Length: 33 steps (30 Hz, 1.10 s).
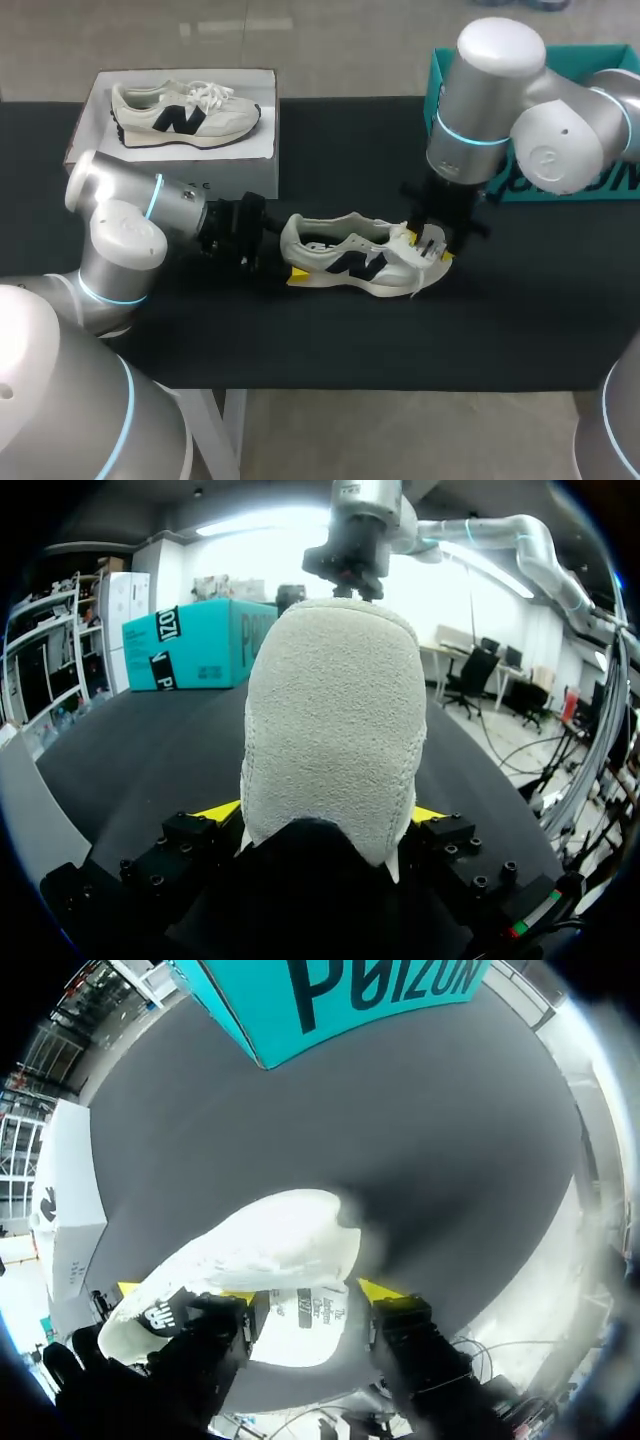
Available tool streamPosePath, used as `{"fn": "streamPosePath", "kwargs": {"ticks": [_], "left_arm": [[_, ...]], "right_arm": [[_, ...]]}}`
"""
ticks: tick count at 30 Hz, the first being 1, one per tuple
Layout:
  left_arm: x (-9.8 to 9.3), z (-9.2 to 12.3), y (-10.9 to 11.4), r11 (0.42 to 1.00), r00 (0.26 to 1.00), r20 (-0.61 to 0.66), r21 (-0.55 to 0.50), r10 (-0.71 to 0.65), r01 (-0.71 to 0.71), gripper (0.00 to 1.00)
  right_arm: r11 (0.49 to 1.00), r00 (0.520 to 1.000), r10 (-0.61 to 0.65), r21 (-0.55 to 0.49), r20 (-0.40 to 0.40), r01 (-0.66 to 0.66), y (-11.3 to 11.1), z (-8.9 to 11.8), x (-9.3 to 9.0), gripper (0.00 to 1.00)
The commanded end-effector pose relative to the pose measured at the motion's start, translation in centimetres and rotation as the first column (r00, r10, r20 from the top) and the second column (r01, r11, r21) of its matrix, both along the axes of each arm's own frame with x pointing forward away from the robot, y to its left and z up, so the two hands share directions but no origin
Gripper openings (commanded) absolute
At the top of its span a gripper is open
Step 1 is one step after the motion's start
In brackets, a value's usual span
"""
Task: Take the shoe out of the shoebox, open the shoe tongue, remove and reinsert the insole, then place the shoe into the shoebox
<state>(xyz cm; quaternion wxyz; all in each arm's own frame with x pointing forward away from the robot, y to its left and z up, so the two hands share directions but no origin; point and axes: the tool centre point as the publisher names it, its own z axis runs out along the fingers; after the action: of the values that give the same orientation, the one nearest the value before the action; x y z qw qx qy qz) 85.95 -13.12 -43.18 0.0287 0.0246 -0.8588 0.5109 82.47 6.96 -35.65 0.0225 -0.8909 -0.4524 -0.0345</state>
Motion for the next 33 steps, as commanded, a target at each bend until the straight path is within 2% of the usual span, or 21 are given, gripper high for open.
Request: {"fn": "streamPosePath", "kwargs": {"ticks": [1, 3, 4, 5, 7, 8, 9, 11, 13, 14, 31, 32, 33], "left_arm": [[0.0, 0.0, 0.0, 1.000, 1.000, -0.001, 0.002, -0.003, 0.003, 0.00], [0.0, 0.0, 0.0, 1.000, 1.000, -0.001, 0.002, -0.003, 0.003, 0.00], [0.0, 0.0, 0.0, 1.000, 1.000, -0.001, 0.002, -0.003, 0.003, 0.00], [0.0, 0.0, 0.0, 1.000, 1.000, -0.001, 0.002, -0.003, 0.003, 0.00], [0.0, 0.0, 0.0, 1.000, 1.000, -0.001, 0.002, -0.003, 0.003, 0.00], [0.0, 0.0, 0.0, 1.000, 1.000, -0.001, 0.002, -0.003, 0.003, 0.00], [0.0, 0.0, 0.0, 1.000, 1.000, -0.001, 0.002, -0.003, 0.003, 0.00], [0.0, 0.0, 0.0, 1.000, 1.000, -0.001, 0.002, -0.003, 0.003, 0.00], [0.0, 0.0, 0.0, 1.000, 1.000, -0.001, 0.002, -0.003, 0.003, 0.00], [0.0, 0.0, 0.0, 1.000, 1.000, -0.001, 0.002, -0.003, 0.003, 0.00], [0.0, 0.0, 0.0, 1.000, 1.000, -0.001, 0.002, -0.003, 0.003, 0.00], [0.0, 0.0, 0.0, 1.000, 1.000, -0.001, 0.002, -0.003, 0.003, 0.00], [0.0, 0.0, 0.0, 1.000, 1.000, -0.001, 0.002, -0.003, 0.003, 0.00]], "right_arm": [[0.992, 0.998, -0.057, -0.114, -0.023, 0.054, 2.9, 4.9, 0.2, 1.00], [0.986, 0.994, -0.100, -0.138, -0.039, 0.094, 3.8, 6.4, 0.7, 1.00], [0.990, 0.997, -0.080, -0.116, -0.020, 0.077, 4.3, 7.0, 1.1, 1.00], [0.984, 0.989, -0.137, -0.120, -0.060, 0.129, 4.6, 7.4, 1.4, 1.00], [0.980, 0.983, -0.172, -0.110, -0.061, 0.165, 5.4, 8.1, 2.2, 1.00], [0.962, 0.961, -0.255, -0.126, -0.108, 0.242, 5.7, 8.3, 2.4, 1.00], [0.961, 0.960, -0.268, -0.088, -0.079, 0.262, 6.1, 8.5, 2.8, 1.00], [0.901, 0.899, -0.431, -0.085, -0.082, 0.424, 7.0, 8.8, 3.1, 1.00], [0.868, 0.865, -0.496, -0.046, -0.072, 0.494, 8.0, 8.9, 3.9, 1.00], [0.869, 0.867, -0.495, -0.032, -0.054, 0.494, 8.5, 9.1, 4.3, 1.00], [0.869, 0.867, -0.495, -0.032, -0.054, 0.494, 8.5, 9.1, 4.3, 1.00], [0.908, 0.908, -0.419, -0.028, -0.013, 0.419, 9.0, 9.2, 4.4, 1.00], [0.957, 0.956, -0.286, -0.033, 0.072, 0.289, 9.7, 9.5, 4.4, 1.00]]}}
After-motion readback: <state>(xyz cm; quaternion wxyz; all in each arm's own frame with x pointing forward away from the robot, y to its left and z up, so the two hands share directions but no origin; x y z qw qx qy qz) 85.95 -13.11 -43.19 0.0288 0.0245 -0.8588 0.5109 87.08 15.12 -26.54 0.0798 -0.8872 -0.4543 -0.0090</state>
